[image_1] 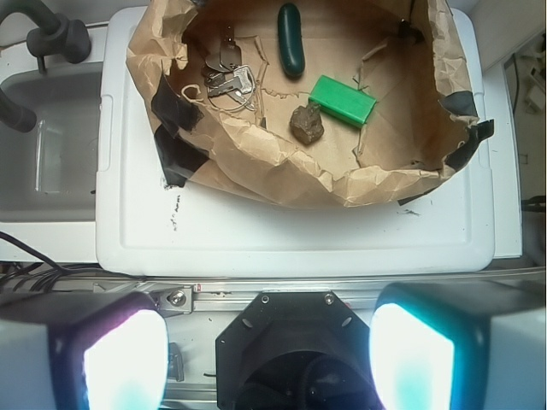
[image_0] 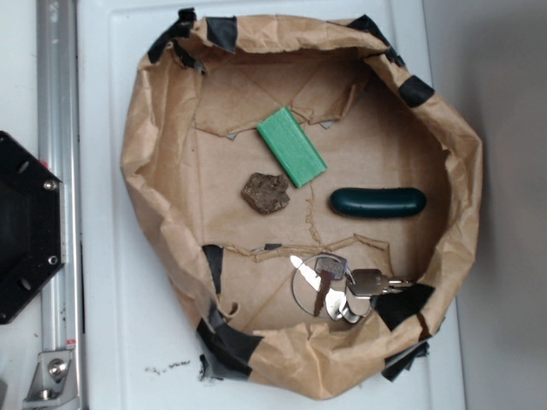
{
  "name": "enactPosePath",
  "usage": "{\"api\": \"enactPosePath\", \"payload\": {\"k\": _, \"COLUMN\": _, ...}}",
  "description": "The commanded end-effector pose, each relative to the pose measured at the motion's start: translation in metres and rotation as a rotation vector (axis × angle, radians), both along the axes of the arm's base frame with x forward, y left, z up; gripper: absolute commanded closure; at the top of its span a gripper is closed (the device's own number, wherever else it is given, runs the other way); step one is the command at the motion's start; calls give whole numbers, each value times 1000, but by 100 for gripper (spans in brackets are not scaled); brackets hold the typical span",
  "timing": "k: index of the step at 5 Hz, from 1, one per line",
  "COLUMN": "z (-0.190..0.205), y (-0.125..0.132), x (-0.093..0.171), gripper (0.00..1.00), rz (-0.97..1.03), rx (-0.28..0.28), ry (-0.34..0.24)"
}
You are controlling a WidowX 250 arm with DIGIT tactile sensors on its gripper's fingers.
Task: Grab the green block.
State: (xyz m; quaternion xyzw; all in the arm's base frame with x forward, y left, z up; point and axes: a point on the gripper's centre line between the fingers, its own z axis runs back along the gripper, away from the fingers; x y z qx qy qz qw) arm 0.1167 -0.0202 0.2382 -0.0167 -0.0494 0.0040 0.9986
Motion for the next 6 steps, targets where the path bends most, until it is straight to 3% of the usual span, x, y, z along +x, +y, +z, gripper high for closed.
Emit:
{"api": "enactPosePath", "payload": {"k": 1, "z": 0, "y": 0, "x": 0, "gripper": 0, "rz": 0, "rx": 0, "ry": 0}}
{"api": "enactPosePath", "payload": {"k": 2, "z": -1, "y": 24, "x": 50, "gripper": 0, "rz": -198, "rx": 83, "ry": -117}}
{"api": "enactPosePath", "payload": {"k": 4, "z": -74, "y": 53, "x": 115, "gripper": 0, "rz": -344, "rx": 161, "ry": -49}}
{"api": "enactPosePath", "payload": {"k": 5, "z": -115, "y": 67, "x": 147, "gripper": 0, "rz": -543, "rx": 199, "ry": -21}}
{"api": "enactPosePath", "payload": {"k": 6, "z": -165, "y": 57, "x": 163, "gripper": 0, "rz": -785, "rx": 282, "ry": 118}}
